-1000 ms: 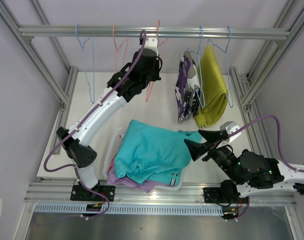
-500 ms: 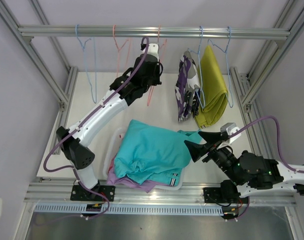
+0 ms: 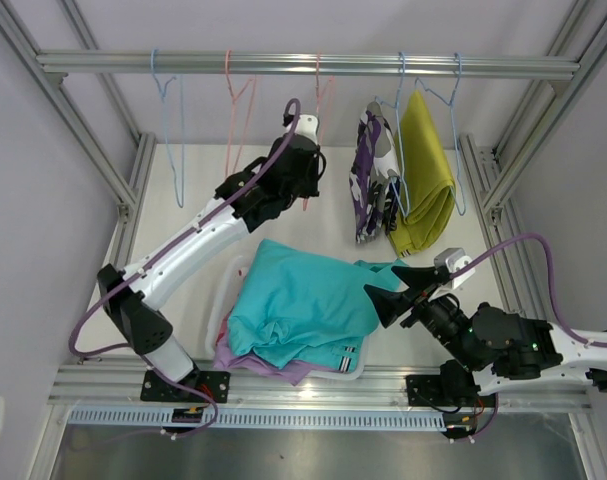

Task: Remove the trousers from the hanger
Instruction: Place the hanger at the clothesline, then pick up the hanger from the clothesline.

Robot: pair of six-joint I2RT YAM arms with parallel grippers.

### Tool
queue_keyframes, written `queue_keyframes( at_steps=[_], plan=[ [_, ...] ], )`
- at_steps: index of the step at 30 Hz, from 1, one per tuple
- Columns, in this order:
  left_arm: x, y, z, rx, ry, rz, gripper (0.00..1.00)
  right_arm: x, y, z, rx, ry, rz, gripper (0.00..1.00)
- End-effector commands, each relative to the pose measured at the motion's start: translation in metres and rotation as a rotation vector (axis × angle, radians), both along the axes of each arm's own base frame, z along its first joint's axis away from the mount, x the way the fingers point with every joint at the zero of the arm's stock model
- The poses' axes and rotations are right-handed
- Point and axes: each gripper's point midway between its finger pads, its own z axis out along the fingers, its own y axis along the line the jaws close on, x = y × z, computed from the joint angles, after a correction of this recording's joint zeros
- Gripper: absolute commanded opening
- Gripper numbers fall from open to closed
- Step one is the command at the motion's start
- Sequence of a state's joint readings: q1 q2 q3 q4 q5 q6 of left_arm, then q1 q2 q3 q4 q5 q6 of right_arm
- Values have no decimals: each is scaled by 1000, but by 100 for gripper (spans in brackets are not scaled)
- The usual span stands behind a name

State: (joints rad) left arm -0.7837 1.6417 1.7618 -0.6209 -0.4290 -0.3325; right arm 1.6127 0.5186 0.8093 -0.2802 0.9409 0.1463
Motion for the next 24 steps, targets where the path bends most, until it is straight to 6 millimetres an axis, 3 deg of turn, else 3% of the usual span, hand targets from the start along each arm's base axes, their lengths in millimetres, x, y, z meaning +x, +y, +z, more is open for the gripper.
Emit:
queue_keyframes(
  at_steps=[1,3,5,12,14,18,20,22,23,24],
  plan=[
    [-25,16,33,-39,-54,21,36,-2,0,3,38,21,10,74],
    [-34,15,31,-50,-50,-1,51,-2,-2,6,41,23,11,74],
    [-43,15,45,-72,-66,-21,60,0,-7,8,35,26,-4,73],
    [-71,-8,95,-122,-138,-135,82,6,-30,51,76,10,-43,73],
    [-77,-16,102,-132,-145,-167,90,7,-33,58,73,2,-51,73],
    [-89,-41,126,-189,-186,-269,99,9,-40,72,79,-9,-64,74],
    [-93,-64,140,-208,-231,-344,99,11,-47,78,93,-13,-79,75],
    [-93,-80,137,-203,-217,-393,100,12,-53,83,99,-18,-88,75],
    [-99,-87,160,-252,-244,-438,99,13,-58,89,114,-19,-90,75],
    [-99,-95,159,-255,-237,-465,100,14,-62,91,118,-19,-99,76]
  ],
)
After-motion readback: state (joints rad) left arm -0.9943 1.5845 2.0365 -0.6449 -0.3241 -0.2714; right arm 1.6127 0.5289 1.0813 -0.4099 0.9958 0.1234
